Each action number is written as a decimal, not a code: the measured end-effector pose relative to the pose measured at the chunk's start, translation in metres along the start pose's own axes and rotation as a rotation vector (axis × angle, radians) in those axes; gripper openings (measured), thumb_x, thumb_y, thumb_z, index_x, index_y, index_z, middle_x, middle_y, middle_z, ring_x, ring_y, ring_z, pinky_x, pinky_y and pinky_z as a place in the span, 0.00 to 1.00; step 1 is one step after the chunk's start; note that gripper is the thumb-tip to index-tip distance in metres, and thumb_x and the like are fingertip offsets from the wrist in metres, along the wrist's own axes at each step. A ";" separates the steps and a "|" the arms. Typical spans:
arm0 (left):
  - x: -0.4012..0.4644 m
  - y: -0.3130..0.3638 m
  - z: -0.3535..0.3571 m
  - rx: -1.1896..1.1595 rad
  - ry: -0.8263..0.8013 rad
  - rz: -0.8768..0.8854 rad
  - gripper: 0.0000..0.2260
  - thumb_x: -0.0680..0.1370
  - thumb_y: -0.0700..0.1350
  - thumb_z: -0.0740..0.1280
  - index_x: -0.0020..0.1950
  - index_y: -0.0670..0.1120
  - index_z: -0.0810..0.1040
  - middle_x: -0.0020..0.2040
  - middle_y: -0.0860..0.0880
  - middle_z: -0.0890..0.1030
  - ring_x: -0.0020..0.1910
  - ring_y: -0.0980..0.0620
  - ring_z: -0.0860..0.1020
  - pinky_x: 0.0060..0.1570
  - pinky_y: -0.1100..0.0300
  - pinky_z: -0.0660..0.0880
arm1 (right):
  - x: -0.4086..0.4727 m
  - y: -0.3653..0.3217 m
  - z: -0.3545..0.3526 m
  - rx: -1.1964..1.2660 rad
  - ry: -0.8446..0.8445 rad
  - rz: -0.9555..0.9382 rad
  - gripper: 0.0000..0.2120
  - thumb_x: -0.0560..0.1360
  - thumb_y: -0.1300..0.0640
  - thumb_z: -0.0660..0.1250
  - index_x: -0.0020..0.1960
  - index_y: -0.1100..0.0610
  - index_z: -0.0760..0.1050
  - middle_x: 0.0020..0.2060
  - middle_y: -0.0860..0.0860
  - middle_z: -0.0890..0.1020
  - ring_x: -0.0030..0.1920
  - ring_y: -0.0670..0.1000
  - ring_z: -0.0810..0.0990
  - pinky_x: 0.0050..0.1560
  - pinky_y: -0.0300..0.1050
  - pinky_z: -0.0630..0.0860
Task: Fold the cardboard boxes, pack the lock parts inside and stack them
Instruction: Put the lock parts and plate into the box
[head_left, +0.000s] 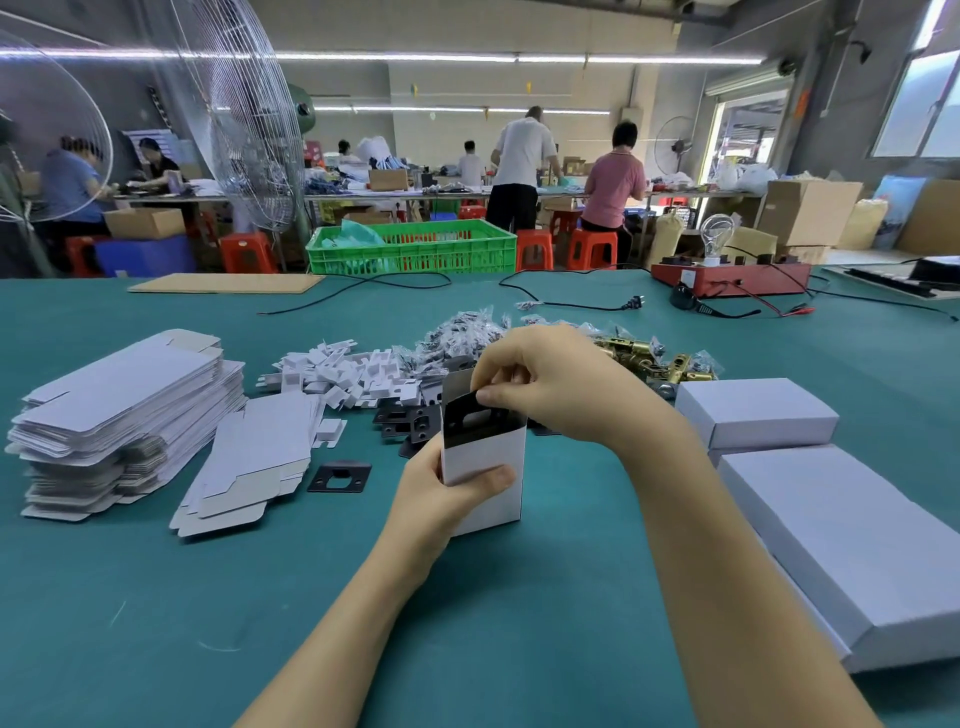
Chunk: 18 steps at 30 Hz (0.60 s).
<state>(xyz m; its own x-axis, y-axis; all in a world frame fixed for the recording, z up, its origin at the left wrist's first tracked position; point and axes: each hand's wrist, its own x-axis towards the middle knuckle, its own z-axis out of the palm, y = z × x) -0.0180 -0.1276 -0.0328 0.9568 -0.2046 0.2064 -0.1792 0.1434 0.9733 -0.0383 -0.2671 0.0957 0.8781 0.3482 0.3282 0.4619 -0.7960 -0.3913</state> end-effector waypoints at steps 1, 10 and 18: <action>0.000 0.000 0.000 0.002 0.000 0.000 0.16 0.64 0.44 0.75 0.50 0.57 0.83 0.45 0.53 0.86 0.43 0.57 0.82 0.39 0.66 0.77 | 0.001 0.000 0.001 -0.008 -0.008 0.001 0.05 0.76 0.59 0.68 0.50 0.57 0.82 0.37 0.49 0.78 0.33 0.41 0.71 0.33 0.28 0.67; 0.001 0.000 -0.002 0.014 0.008 -0.011 0.18 0.64 0.46 0.77 0.52 0.55 0.82 0.47 0.53 0.86 0.45 0.56 0.83 0.41 0.65 0.78 | 0.000 0.006 -0.003 0.067 0.099 0.049 0.06 0.77 0.56 0.66 0.48 0.56 0.82 0.33 0.43 0.77 0.33 0.37 0.73 0.33 0.25 0.66; 0.003 -0.004 -0.004 0.030 0.036 -0.018 0.16 0.67 0.40 0.80 0.53 0.51 0.82 0.46 0.53 0.86 0.44 0.55 0.83 0.41 0.65 0.79 | -0.011 0.044 -0.019 0.203 0.380 0.305 0.08 0.77 0.56 0.65 0.42 0.57 0.80 0.34 0.51 0.83 0.35 0.49 0.81 0.40 0.41 0.77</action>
<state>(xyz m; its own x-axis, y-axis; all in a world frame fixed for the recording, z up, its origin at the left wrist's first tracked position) -0.0130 -0.1246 -0.0360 0.9675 -0.1721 0.1852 -0.1678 0.1109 0.9796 -0.0295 -0.3152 0.0909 0.8866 -0.1180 0.4472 0.2406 -0.7080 -0.6639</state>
